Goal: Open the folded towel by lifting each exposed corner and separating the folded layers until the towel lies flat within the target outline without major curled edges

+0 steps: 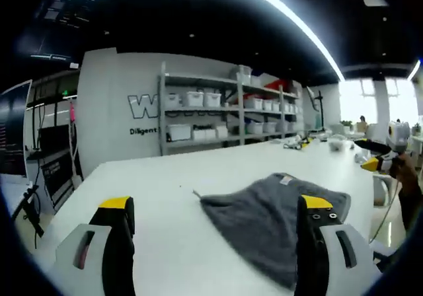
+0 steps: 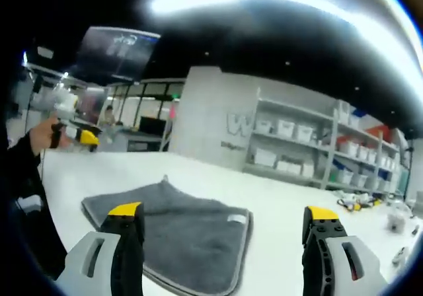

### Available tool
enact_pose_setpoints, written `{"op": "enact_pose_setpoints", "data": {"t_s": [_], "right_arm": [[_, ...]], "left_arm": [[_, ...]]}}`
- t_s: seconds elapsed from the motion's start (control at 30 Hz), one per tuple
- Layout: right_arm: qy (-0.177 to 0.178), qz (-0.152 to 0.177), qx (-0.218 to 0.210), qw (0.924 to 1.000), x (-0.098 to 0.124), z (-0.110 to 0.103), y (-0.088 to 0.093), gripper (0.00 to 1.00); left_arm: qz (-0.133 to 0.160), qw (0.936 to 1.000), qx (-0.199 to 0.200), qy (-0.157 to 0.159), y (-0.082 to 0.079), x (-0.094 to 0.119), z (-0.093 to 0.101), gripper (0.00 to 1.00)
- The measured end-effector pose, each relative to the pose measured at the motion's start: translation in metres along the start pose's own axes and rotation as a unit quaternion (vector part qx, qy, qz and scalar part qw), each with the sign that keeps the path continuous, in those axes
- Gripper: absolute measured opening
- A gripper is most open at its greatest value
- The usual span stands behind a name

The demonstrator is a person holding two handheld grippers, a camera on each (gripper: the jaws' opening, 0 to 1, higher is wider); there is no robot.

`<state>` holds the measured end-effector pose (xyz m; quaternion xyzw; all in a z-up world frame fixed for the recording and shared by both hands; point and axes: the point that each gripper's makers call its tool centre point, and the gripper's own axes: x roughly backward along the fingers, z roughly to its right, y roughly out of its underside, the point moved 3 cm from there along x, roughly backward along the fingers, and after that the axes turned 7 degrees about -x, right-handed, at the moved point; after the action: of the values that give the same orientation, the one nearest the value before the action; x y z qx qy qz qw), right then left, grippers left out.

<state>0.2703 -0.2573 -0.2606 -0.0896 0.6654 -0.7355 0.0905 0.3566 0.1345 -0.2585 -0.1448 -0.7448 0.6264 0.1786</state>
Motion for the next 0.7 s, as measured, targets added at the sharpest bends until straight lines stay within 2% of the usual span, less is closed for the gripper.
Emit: {"op": "enact_pose_setpoints", "data": {"t_s": [0.17,0.3,0.5,0.7], "right_arm": [[-0.012,-0.001,-0.001,0.9999,0.0,0.0,0.011,1.0],[-0.015,-0.006,-0.008,0.9998,0.004,0.004,0.023,1.0],[-0.009,-0.03,-0.002,0.9995,0.011,0.01,0.038,1.0],[-0.004,-0.03,-0.002,0.9995,0.013,0.017,0.038,1.0]], "left_arm": [[-0.002,0.9999,0.003,0.011,0.012,0.021,0.002,1.0],[0.016,0.9996,0.024,0.005,0.018,0.032,0.003,1.0],[0.006,0.9991,0.041,-0.003,0.031,0.035,0.002,1.0],[0.003,0.9996,0.027,0.002,0.029,0.036,0.013,1.0]]}}
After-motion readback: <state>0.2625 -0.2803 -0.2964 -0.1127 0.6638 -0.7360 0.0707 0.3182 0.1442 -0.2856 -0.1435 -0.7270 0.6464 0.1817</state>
